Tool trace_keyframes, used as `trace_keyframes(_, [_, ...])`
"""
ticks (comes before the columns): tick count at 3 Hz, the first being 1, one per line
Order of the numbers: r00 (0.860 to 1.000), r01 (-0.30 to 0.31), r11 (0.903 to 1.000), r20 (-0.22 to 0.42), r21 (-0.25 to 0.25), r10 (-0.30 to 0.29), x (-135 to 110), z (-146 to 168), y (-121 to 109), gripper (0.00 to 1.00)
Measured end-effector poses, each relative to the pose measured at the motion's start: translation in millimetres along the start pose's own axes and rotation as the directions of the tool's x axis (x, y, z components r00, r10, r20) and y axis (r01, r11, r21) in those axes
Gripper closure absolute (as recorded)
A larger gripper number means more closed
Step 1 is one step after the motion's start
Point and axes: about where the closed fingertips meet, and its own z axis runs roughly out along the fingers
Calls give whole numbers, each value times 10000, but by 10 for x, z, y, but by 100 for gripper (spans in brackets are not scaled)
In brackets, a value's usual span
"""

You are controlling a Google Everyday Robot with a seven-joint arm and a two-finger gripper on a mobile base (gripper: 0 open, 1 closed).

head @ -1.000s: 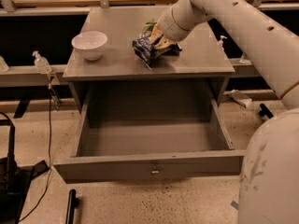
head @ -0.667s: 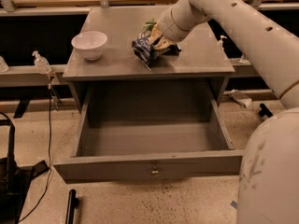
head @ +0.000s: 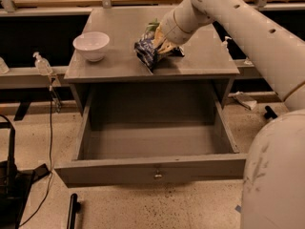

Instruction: Pick blue chip bag from top drawer and place on counter

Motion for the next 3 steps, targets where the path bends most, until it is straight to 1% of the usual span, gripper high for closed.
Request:
trace_keyframes(1, [10000, 3, 10000, 40, -27, -3, -13, 30, 7, 13])
trace_keyframes(2, [9998, 135, 9999, 139, 48, -136, -24, 28, 3, 0])
trace_keyframes(3, [9997, 263, 9990, -22, 371, -263, 53, -179, -49, 0])
